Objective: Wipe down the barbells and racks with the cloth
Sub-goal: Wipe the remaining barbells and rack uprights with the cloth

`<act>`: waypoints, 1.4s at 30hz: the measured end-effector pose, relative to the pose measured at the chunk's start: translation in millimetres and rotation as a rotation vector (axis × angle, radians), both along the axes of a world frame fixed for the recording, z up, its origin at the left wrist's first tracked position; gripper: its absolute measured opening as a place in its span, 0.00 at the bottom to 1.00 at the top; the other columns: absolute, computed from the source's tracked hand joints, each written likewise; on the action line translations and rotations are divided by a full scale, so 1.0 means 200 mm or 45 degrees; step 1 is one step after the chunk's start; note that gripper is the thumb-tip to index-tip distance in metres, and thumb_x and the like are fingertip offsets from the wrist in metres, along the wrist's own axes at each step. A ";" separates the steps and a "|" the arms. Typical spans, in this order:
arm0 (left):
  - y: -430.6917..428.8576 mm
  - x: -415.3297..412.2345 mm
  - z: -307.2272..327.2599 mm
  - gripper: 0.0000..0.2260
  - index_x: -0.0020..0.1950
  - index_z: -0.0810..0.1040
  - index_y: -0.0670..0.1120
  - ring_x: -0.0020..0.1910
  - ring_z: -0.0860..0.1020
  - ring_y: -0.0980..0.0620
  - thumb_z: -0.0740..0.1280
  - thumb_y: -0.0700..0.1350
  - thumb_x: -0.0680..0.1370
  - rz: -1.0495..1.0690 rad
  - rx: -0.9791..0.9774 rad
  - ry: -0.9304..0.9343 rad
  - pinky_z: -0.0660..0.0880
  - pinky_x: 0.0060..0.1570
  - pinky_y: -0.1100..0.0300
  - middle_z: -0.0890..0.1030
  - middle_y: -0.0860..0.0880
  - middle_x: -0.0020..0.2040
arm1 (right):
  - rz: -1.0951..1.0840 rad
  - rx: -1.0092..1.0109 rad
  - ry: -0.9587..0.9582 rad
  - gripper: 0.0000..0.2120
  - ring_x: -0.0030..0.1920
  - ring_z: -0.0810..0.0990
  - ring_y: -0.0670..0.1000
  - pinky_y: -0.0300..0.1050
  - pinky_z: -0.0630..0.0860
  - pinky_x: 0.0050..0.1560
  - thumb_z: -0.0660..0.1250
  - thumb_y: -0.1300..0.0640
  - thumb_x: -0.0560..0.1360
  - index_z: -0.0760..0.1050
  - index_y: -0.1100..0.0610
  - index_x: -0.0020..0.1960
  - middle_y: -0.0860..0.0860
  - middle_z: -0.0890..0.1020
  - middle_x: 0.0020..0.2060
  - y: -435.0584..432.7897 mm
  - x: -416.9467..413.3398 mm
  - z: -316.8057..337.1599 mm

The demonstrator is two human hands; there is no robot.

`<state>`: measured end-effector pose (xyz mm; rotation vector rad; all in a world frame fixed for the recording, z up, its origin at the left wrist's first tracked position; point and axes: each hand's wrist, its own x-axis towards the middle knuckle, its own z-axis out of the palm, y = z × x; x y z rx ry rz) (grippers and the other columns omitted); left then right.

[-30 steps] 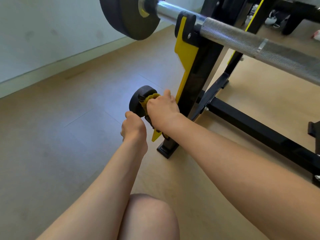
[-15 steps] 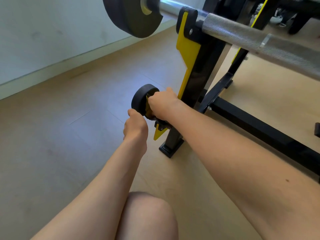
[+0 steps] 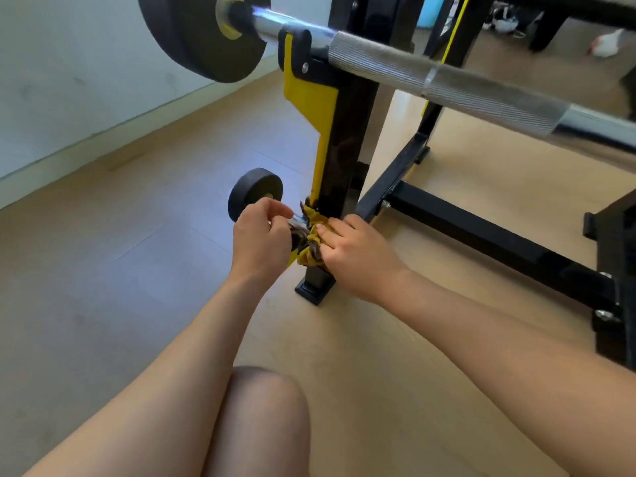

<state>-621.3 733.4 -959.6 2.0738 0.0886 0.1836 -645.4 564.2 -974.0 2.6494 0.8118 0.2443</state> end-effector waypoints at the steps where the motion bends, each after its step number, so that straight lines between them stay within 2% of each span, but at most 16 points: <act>1: -0.04 -0.01 0.00 0.12 0.53 0.83 0.47 0.49 0.78 0.55 0.61 0.37 0.83 -0.058 0.064 -0.089 0.78 0.49 0.62 0.81 0.51 0.51 | -0.035 0.008 -0.004 0.13 0.61 0.80 0.62 0.57 0.74 0.62 0.64 0.57 0.83 0.83 0.61 0.62 0.62 0.83 0.63 -0.03 -0.05 -0.01; 5: -0.28 -0.07 0.03 0.14 0.47 0.82 0.52 0.46 0.79 0.56 0.62 0.36 0.82 -0.403 0.327 -0.269 0.75 0.48 0.63 0.81 0.54 0.45 | -0.188 0.082 0.051 0.06 0.47 0.81 0.59 0.55 0.73 0.54 0.65 0.57 0.82 0.78 0.57 0.56 0.56 0.83 0.47 -0.13 -0.22 -0.05; 8: -0.49 -0.13 0.06 0.15 0.48 0.83 0.53 0.41 0.79 0.59 0.60 0.39 0.82 -0.624 0.325 -0.158 0.75 0.41 0.63 0.83 0.56 0.43 | -0.380 0.135 0.094 0.08 0.49 0.82 0.58 0.53 0.74 0.55 0.67 0.58 0.80 0.81 0.53 0.57 0.54 0.85 0.50 -0.20 -0.29 -0.06; 10: -0.61 -0.17 0.08 0.14 0.47 0.84 0.53 0.42 0.79 0.59 0.60 0.41 0.82 -0.695 0.336 -0.117 0.77 0.43 0.61 0.82 0.58 0.42 | -0.453 0.197 0.063 0.06 0.47 0.83 0.58 0.51 0.75 0.52 0.70 0.57 0.77 0.83 0.53 0.53 0.54 0.86 0.48 -0.25 -0.37 -0.04; 14: -0.80 -0.25 0.07 0.14 0.46 0.83 0.51 0.41 0.80 0.57 0.60 0.43 0.83 -0.792 0.343 -0.077 0.79 0.45 0.60 0.82 0.56 0.41 | -0.692 0.197 0.234 0.05 0.34 0.72 0.52 0.47 0.66 0.42 0.65 0.51 0.80 0.71 0.50 0.48 0.46 0.76 0.37 -0.42 -0.58 0.11; 15: -0.84 -0.26 0.07 0.14 0.46 0.83 0.50 0.42 0.80 0.57 0.59 0.43 0.84 -0.831 0.352 -0.056 0.79 0.45 0.60 0.82 0.55 0.41 | -0.848 0.152 0.329 0.08 0.35 0.72 0.51 0.47 0.67 0.42 0.66 0.48 0.79 0.72 0.52 0.50 0.46 0.75 0.36 -0.49 -0.61 0.14; 17: -0.92 -0.29 0.05 0.14 0.46 0.83 0.50 0.43 0.80 0.57 0.59 0.44 0.84 -0.930 0.399 0.009 0.77 0.45 0.62 0.82 0.53 0.42 | -1.179 -0.141 0.577 0.15 0.45 0.79 0.55 0.55 0.73 0.55 0.70 0.42 0.76 0.75 0.53 0.51 0.50 0.79 0.41 -0.66 -0.69 0.17; 19: -0.97 -0.32 0.02 0.15 0.44 0.83 0.51 0.43 0.81 0.55 0.59 0.44 0.84 -1.006 0.463 0.071 0.79 0.47 0.59 0.83 0.53 0.41 | -1.403 -0.566 0.825 0.19 0.57 0.81 0.64 0.70 0.67 0.66 0.72 0.42 0.75 0.78 0.56 0.55 0.56 0.84 0.47 -0.84 -0.82 0.16; 21: -1.01 -0.35 -0.02 0.15 0.42 0.83 0.50 0.43 0.82 0.53 0.59 0.45 0.83 -1.036 0.531 0.147 0.82 0.50 0.51 0.83 0.51 0.40 | -1.519 -0.736 0.959 0.20 0.63 0.79 0.67 0.75 0.63 0.70 0.71 0.45 0.76 0.78 0.57 0.62 0.60 0.85 0.52 -0.96 -0.94 0.15; 24: -1.04 -0.37 -0.05 0.15 0.44 0.83 0.48 0.43 0.83 0.49 0.59 0.47 0.83 -1.024 0.612 0.258 0.83 0.52 0.46 0.84 0.48 0.41 | -1.498 -0.277 1.038 0.19 0.58 0.81 0.59 0.68 0.72 0.70 0.70 0.54 0.77 0.74 0.57 0.67 0.54 0.80 0.52 -0.98 -1.02 0.19; 26: -1.06 -0.38 -0.06 0.15 0.45 0.83 0.46 0.43 0.84 0.47 0.58 0.48 0.82 -0.969 0.555 0.301 0.84 0.52 0.46 0.84 0.46 0.42 | -1.400 0.003 1.009 0.19 0.48 0.81 0.53 0.54 0.83 0.58 0.70 0.61 0.77 0.73 0.57 0.67 0.52 0.77 0.46 -0.96 -1.03 0.20; 28: -1.06 -0.38 -0.05 0.16 0.46 0.82 0.45 0.44 0.84 0.46 0.57 0.49 0.82 -0.911 0.440 0.337 0.84 0.52 0.45 0.84 0.44 0.42 | -1.334 0.163 0.932 0.20 0.45 0.80 0.51 0.48 0.84 0.51 0.69 0.64 0.78 0.71 0.59 0.69 0.51 0.75 0.45 -0.94 -1.05 0.18; 32: -1.03 -0.38 -0.05 0.15 0.48 0.82 0.44 0.47 0.83 0.46 0.57 0.47 0.85 -0.883 0.396 0.316 0.83 0.54 0.47 0.84 0.43 0.44 | -1.254 0.607 0.743 0.27 0.55 0.79 0.55 0.57 0.80 0.58 0.66 0.47 0.80 0.64 0.57 0.75 0.53 0.79 0.57 -0.81 -0.98 0.10; 35: -1.01 -0.37 -0.03 0.15 0.49 0.79 0.44 0.46 0.81 0.47 0.55 0.46 0.86 -0.912 0.430 0.287 0.80 0.48 0.54 0.81 0.42 0.45 | -1.138 0.643 0.638 0.32 0.60 0.74 0.59 0.60 0.72 0.65 0.64 0.34 0.76 0.65 0.54 0.70 0.54 0.74 0.58 -0.62 -0.84 0.04; 38: -0.99 -0.37 -0.01 0.16 0.54 0.80 0.42 0.46 0.78 0.48 0.54 0.46 0.86 -0.895 0.445 0.274 0.74 0.44 0.57 0.80 0.42 0.48 | -1.026 0.719 0.736 0.34 0.55 0.70 0.56 0.58 0.69 0.62 0.63 0.32 0.73 0.66 0.53 0.69 0.52 0.71 0.54 -0.56 -0.74 0.04; 42: -0.99 -0.36 0.01 0.16 0.53 0.79 0.42 0.48 0.78 0.45 0.54 0.46 0.86 -0.860 0.466 0.282 0.77 0.54 0.49 0.80 0.42 0.48 | -1.025 1.078 0.697 0.19 0.45 0.80 0.52 0.55 0.80 0.48 0.61 0.37 0.78 0.70 0.49 0.60 0.48 0.80 0.47 -0.63 -0.72 0.02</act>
